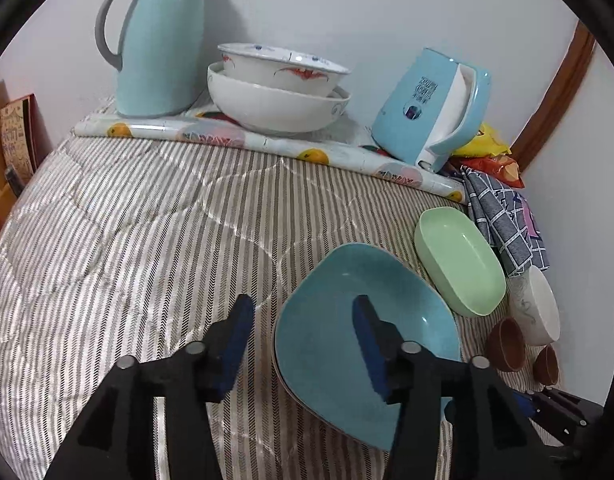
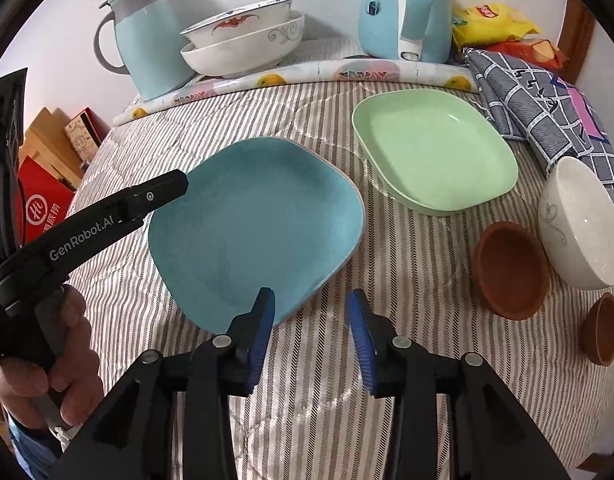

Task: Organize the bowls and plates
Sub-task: 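Move the left gripper to the rim of the green plate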

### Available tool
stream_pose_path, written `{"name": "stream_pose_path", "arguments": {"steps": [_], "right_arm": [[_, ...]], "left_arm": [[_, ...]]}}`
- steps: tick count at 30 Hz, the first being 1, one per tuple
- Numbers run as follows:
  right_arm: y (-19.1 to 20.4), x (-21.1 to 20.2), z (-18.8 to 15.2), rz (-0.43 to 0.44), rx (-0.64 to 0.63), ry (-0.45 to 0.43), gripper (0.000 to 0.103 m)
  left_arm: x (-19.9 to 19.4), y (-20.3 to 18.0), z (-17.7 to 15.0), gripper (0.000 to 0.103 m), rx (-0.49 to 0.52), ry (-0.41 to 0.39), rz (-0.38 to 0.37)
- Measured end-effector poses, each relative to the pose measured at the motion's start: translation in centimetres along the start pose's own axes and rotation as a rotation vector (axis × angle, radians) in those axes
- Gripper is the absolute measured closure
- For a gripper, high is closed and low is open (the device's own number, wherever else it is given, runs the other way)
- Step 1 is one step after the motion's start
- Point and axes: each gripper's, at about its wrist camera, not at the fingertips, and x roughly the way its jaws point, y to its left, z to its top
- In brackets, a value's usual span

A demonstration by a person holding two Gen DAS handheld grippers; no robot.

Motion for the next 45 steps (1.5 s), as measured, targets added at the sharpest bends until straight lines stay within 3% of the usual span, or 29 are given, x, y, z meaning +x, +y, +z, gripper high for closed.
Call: {"name": "stream_pose_path", "arguments": {"steps": [12, 20, 26, 45], "right_arm": [[-3.9, -5.0, -0.3, -0.062, 0.024, -0.133, 0.042], [-7.5, -8.0, -0.4, -0.133, 0.047, -0.213, 0.042], [-9.8, -9.2, 0.5, -0.107, 0.076, -0.224, 0.039], [-13.6, -7.8, 5.0, -0.075, 0.058, -0.229, 0.039]], "left_arm": [[-2.4, -4.3, 0.2, 0.048, 0.033, -0.037, -0.005], [-3.5, -7.8, 0.5, 0.047, 0.064, -0.074, 0.006], [-3.6, -9.7, 0.9, 0.047, 0.073, -0.046, -0.032], [0.3, -11.8, 2.4, 0.047, 0.031, 0.013, 0.044]]}}
